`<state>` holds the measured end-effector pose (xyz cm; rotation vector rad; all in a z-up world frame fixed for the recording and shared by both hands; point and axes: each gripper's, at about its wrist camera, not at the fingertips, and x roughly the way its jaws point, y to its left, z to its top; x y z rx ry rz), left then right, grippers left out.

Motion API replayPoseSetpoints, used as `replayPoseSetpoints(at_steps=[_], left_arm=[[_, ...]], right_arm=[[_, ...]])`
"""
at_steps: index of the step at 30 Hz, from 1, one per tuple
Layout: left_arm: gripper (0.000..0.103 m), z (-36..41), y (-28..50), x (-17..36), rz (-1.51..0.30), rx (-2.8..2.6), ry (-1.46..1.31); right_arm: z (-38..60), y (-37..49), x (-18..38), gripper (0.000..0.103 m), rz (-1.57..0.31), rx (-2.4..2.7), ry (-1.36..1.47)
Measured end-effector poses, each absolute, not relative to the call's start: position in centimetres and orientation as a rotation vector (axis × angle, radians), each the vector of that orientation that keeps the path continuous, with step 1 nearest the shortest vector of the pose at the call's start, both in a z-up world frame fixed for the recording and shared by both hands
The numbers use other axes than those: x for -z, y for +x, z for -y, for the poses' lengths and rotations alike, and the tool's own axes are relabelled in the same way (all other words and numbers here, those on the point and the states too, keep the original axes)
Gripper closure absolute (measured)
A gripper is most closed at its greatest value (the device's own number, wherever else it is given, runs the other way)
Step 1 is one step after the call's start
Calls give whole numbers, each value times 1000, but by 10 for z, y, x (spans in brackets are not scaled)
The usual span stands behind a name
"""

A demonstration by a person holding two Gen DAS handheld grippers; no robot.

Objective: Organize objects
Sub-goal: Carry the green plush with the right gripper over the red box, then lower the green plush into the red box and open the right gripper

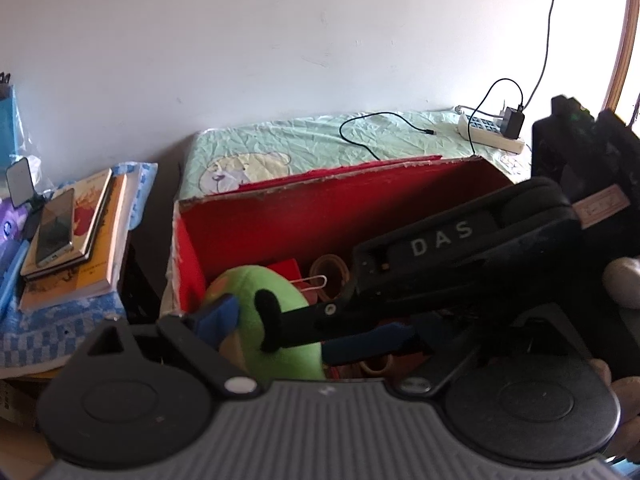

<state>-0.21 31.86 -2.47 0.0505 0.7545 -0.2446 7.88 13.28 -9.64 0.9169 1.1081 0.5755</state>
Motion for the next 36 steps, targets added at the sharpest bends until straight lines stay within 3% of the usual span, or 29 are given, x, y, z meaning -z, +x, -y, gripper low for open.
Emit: replayPoseSetpoints(at_steps=[5, 19, 36], left_arm=[[11, -321, -6, 23, -763, 222, 39], [17, -300, -16, 16, -837, 66, 90], [18, -258, -21, 10, -924, -86, 98]], right_arm=[[-128, 72, 81, 48, -1035, -556, 805], [-131, 47, 59, 49, -891, -373, 526], [-95, -1, 37, 49, -791, -392, 431]])
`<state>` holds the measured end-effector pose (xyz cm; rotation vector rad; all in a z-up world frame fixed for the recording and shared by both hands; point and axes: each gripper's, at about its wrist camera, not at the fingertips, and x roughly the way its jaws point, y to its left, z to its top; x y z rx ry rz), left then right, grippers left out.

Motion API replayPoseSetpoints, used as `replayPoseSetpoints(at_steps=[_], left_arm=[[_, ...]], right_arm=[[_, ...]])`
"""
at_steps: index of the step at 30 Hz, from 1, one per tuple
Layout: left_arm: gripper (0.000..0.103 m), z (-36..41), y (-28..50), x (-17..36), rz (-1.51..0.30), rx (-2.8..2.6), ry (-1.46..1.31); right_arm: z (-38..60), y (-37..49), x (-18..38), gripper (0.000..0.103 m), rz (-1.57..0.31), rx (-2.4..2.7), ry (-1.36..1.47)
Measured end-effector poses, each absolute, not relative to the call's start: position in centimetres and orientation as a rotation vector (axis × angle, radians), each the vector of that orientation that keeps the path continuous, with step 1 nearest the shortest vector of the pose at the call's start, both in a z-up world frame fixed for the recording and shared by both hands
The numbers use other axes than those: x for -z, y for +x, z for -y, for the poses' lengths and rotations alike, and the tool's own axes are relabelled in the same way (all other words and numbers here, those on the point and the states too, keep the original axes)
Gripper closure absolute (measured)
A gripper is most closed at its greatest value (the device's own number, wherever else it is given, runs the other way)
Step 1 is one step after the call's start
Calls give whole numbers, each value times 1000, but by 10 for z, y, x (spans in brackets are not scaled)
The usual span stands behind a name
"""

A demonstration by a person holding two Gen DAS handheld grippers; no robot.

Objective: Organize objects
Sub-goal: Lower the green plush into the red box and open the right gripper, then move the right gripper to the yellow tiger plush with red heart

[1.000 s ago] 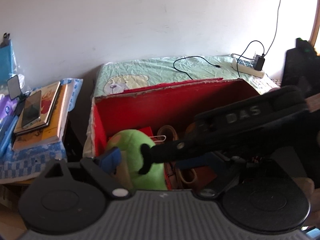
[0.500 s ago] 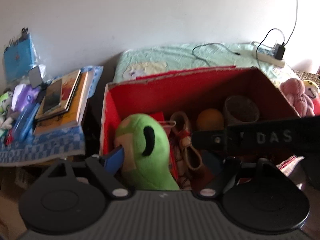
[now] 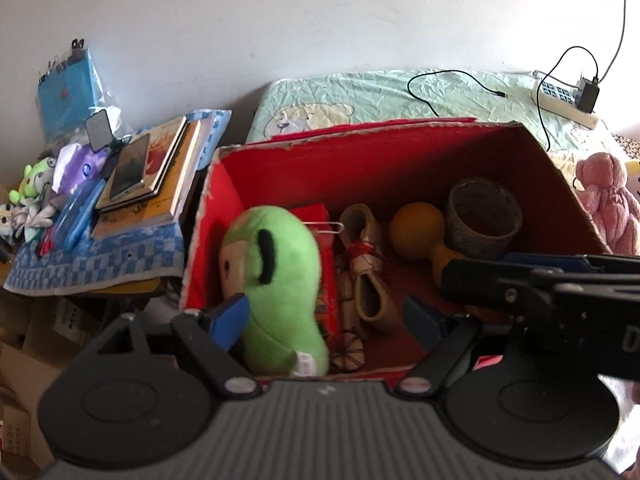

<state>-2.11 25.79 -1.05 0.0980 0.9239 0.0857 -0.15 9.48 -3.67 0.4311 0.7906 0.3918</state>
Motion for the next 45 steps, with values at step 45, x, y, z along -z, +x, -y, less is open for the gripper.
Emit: replayPoseSetpoints(at_steps=[45], left_arm=[[7, -33, -14, -1, -929, -30, 215]], right_arm=[[104, -60, 34, 49, -701, -286, 546]])
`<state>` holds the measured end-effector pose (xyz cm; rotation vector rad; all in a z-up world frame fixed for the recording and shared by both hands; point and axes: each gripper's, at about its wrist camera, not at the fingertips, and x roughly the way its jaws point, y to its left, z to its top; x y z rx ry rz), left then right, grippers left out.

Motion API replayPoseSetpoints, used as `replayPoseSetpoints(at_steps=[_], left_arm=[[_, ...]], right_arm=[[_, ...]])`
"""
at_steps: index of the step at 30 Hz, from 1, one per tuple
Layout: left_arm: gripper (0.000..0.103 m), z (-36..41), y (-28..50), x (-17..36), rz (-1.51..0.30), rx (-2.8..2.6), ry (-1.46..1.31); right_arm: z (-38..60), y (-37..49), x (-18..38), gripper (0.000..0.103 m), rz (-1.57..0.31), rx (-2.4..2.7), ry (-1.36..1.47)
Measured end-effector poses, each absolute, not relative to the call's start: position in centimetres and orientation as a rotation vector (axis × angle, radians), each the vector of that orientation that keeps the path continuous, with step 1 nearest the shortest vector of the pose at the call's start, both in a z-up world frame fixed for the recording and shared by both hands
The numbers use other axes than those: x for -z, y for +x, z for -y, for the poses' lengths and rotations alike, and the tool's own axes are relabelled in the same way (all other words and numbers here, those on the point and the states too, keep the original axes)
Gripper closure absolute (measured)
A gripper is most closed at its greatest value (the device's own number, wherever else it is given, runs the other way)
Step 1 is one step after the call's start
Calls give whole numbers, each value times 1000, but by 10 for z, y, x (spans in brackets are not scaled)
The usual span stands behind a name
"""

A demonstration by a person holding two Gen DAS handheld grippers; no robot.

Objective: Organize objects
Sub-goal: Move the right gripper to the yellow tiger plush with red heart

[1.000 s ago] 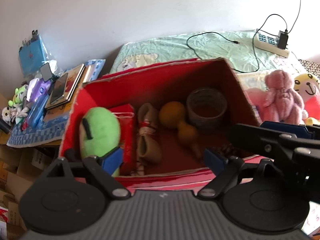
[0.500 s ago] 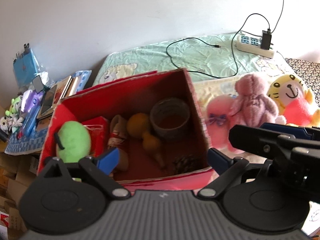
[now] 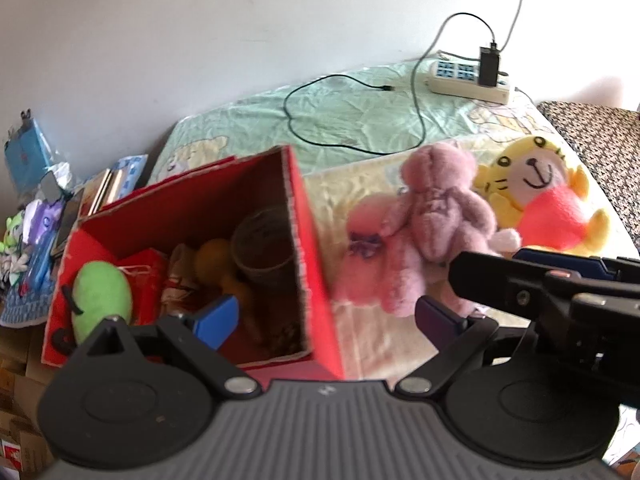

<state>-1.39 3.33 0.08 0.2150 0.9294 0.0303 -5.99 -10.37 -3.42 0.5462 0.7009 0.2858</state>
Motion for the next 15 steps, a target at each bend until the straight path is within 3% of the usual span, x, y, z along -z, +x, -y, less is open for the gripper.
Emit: replayPoseSetpoints(at_steps=[15], left_arm=[[4, 18, -8, 20, -981, 67, 263]], right_arm=[[148, -74, 50, 49, -726, -195, 598]])
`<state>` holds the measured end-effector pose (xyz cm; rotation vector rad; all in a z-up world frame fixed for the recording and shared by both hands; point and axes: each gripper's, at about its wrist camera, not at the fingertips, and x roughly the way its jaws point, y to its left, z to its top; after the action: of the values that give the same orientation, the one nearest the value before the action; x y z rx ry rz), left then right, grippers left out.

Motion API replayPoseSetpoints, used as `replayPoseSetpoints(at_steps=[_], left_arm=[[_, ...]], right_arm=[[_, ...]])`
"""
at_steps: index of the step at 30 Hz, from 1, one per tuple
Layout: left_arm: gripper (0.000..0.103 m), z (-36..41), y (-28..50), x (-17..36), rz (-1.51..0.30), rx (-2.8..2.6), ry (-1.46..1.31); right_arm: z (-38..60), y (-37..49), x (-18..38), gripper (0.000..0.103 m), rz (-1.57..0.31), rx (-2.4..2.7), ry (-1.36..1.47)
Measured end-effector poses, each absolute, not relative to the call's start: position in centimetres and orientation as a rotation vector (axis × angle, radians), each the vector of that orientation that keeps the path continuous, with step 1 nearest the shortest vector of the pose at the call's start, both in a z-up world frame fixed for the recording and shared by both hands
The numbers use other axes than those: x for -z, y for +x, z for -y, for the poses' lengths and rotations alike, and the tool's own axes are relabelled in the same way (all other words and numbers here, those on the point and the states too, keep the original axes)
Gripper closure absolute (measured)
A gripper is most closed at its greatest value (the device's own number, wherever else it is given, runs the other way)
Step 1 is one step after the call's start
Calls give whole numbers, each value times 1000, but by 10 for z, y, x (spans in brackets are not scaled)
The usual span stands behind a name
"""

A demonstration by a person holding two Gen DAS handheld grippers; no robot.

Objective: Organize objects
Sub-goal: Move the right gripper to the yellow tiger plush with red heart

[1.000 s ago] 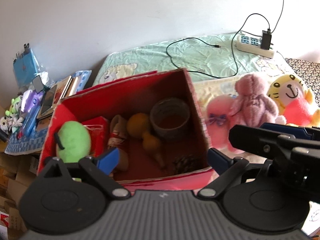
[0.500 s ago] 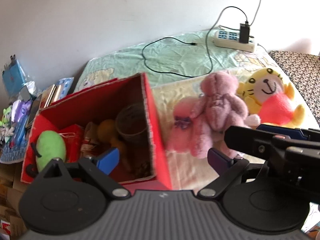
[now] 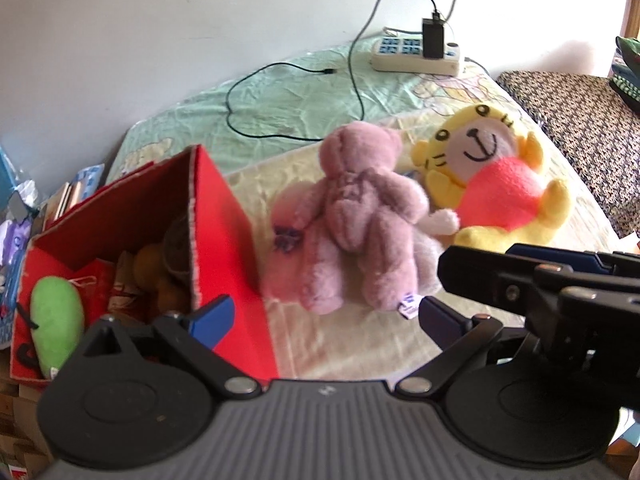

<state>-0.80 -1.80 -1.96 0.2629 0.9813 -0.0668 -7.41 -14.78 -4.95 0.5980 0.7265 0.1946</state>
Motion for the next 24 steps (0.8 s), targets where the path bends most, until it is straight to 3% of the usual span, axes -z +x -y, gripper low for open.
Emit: replayPoseSetpoints(at_steps=[24], left_arm=[[4, 98, 17, 47, -1041, 226, 337]], right_arm=[[229, -89, 72, 49, -732, -11, 694]])
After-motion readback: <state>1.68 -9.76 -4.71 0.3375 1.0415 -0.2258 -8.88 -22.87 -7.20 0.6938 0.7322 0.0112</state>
